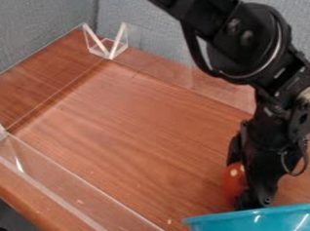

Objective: Put the mushroom in the blue bowl

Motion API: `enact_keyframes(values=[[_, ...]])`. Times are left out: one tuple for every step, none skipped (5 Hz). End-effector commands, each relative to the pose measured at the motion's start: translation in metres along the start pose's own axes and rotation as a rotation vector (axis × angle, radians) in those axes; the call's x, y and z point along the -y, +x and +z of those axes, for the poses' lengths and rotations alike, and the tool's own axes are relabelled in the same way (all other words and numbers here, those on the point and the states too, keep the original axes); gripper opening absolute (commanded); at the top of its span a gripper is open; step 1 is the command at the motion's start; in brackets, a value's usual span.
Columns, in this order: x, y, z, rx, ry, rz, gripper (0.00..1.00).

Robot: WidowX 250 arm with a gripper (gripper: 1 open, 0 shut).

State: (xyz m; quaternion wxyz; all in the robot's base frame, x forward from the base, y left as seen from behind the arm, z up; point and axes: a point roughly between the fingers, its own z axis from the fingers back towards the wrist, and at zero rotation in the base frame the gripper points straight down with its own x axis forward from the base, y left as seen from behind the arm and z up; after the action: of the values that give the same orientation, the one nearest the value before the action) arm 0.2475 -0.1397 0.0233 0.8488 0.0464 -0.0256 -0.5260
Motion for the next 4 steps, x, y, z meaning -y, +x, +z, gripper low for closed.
enact_keyframes(values=[[0.0007, 0.0003, -0.0005, 0.001, -0.016, -0.01, 1.0], [-0.0008, -0.0009, 0.0, -0.002, -0.029, -0.011, 1.0], [-0.0021, -0.0014, -0.0002, -0.006, -0.042, -0.014, 1.0], [-0.0035, -0.0017, 0.0003, -0.008, -0.054, -0.015, 1.0]])
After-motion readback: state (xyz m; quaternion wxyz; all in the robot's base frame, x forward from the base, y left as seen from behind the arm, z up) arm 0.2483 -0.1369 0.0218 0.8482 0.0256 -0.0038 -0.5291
